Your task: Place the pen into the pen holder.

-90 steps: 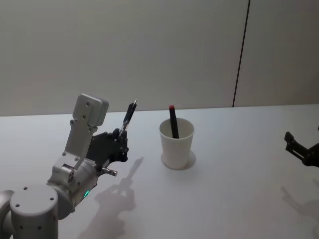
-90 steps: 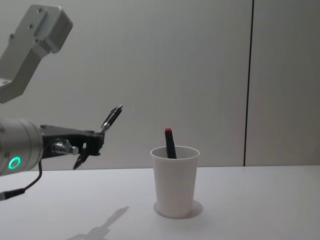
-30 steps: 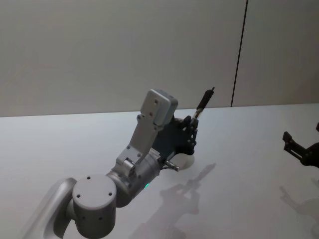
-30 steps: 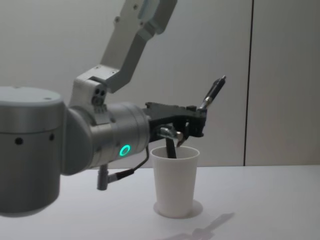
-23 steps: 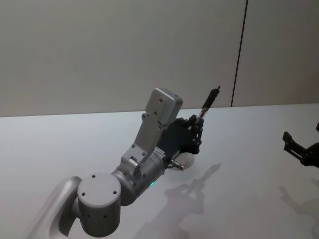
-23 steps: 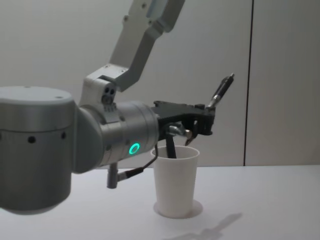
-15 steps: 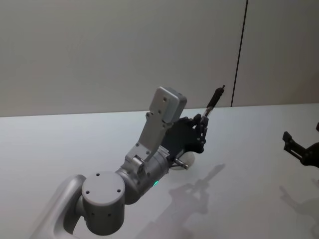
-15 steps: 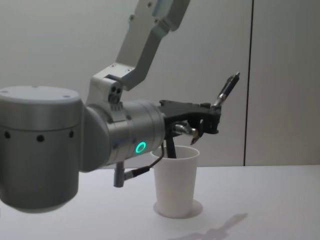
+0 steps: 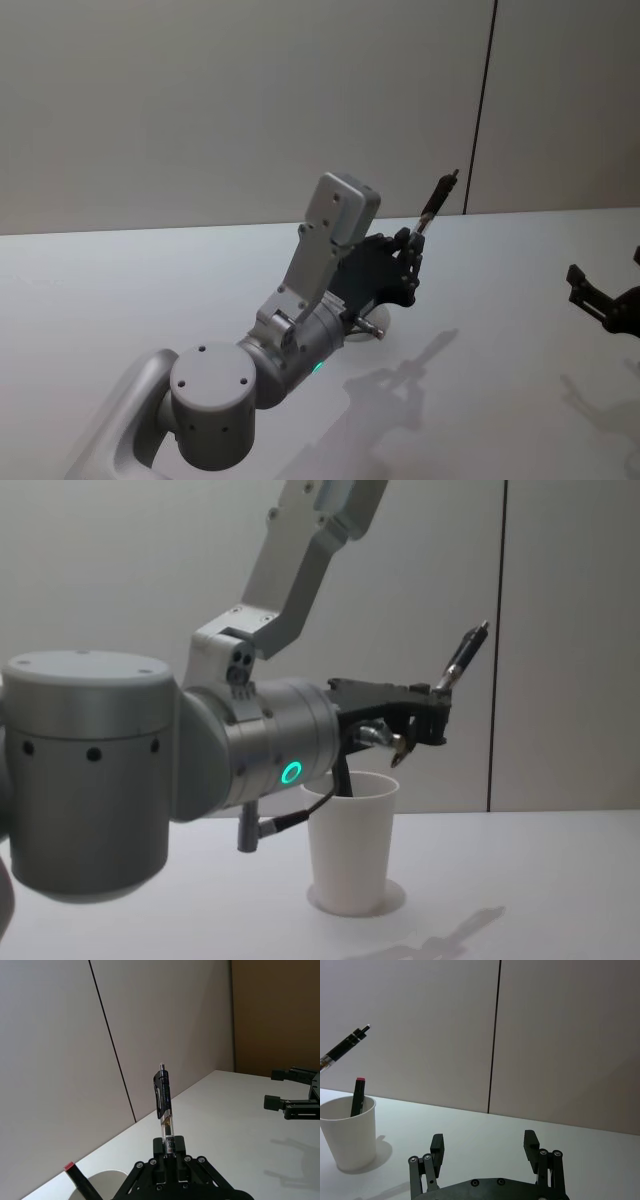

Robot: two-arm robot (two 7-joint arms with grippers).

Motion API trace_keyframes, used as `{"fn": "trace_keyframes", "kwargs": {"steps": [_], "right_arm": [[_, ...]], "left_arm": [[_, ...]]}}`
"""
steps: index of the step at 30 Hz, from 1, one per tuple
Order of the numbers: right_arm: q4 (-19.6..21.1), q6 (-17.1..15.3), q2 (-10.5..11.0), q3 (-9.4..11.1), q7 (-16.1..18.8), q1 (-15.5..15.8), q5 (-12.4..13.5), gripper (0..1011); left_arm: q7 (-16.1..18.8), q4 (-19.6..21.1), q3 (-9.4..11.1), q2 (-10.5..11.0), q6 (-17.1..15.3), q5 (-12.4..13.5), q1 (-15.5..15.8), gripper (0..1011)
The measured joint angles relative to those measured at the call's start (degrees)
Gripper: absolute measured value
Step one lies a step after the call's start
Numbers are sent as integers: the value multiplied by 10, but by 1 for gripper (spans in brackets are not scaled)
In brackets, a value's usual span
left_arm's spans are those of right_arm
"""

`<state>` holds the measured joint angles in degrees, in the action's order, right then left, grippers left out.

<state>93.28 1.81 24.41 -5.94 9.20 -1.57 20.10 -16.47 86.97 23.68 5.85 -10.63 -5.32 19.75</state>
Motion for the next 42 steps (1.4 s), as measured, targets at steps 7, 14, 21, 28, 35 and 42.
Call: {"fn": "trace_keyframes", "kwargs": {"steps": [7,14,21,28,35,42], "right_arm": [[5,4,2,2,9,3,7,1001],[10,10,5,6,26,6,29,1001],[11,12,7,11,53,7,68,1001],[4,7,5,12,92,0,111,1001],[-7,-3,-2,8,125,-15,143,1001],[-23,-16,-13,2,163,-36,182,1001]], "left_arm": [[-1,-1,0,-1,1,0,1,137],[-1,-2,1,-1,1,0,1,137],[-1,-2,1,-2,1,0,1,137],[-1,-2,1,-2,1,0,2,137],[-1,-2,1,-2,1,0,2,137],[-1,-2,1,-2,1,0,2,137]]}}
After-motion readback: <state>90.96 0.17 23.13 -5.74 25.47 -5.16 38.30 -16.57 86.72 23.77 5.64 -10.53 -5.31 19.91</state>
